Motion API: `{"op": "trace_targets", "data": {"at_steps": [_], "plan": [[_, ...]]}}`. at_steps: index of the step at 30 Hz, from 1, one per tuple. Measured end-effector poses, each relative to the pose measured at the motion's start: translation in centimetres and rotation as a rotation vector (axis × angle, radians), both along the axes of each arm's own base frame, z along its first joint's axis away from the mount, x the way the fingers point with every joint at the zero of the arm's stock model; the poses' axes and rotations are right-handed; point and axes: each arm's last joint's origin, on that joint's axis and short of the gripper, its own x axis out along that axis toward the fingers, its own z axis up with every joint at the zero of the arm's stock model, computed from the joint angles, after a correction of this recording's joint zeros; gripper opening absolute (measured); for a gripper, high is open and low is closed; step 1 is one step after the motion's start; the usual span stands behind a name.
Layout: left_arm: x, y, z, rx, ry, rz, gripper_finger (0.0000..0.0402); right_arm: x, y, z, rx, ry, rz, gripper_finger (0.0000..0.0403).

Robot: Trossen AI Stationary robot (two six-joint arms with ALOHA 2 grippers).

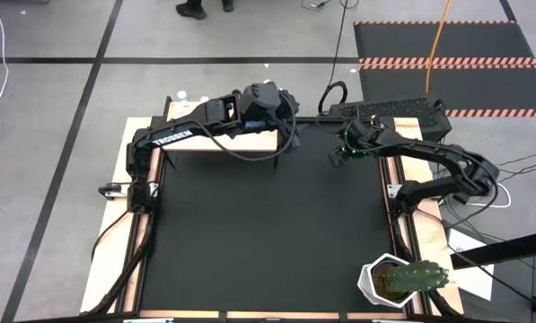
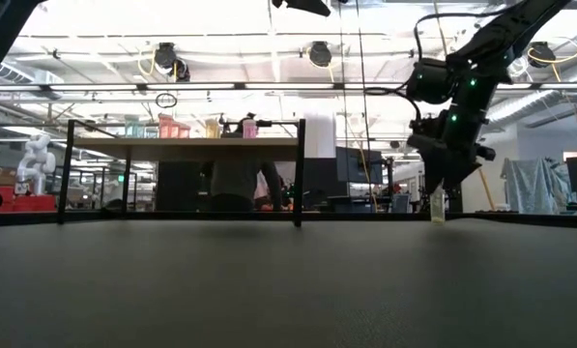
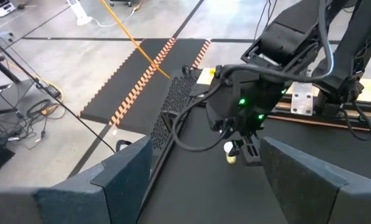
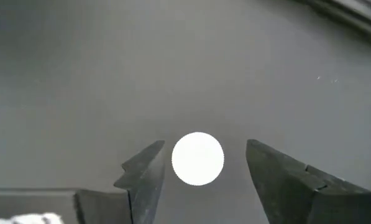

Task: Pick and place medicine bottles onto shelf by color
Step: Put the yellow pill bottle on the shelf aligned with the yellow pill bottles

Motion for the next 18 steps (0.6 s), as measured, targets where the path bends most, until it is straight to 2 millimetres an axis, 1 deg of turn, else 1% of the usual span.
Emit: {"op": "trace_targets", "data": {"at_steps": [6, 9, 12, 15, 16, 18], "plan": [[-0.2, -0.2, -0.4, -0.024, 0.044, 0.004, 0.0298, 0.3, -0.3, -0.9, 0.032, 0.025, -0.019, 0.0191], [-0.4, -0.2, -0.8, -0.041, 0.089, 0.007, 0.0298, 0.3, -0.3, -1.0, 0.038, 0.022, -0.035, 0.0163], [-1.5, -0.4, -0.7, -0.05, 0.141, 0.011, 0.0298, 0.3, -0.3, -0.9, 0.035, 0.016, -0.04, 0.0128], [-3.1, -0.4, 0.4, -0.055, 0.146, 0.057, 0.0298, 0.2, 0.0, -0.4, 0.021, -0.004, -0.032, 0.0102], [-3.5, -0.4, 0.8, -0.054, 0.132, 0.073, 0.0298, 0.3, 0.1, -0.2, 0.015, -0.014, -0.03, 0.0101], [-4.9, -0.3, 2.1, -0.061, 0.096, 0.095, 0.0298, 0.2, 0.5, 0.5, 0.005, -0.047, -0.027, 0.0101]]}}
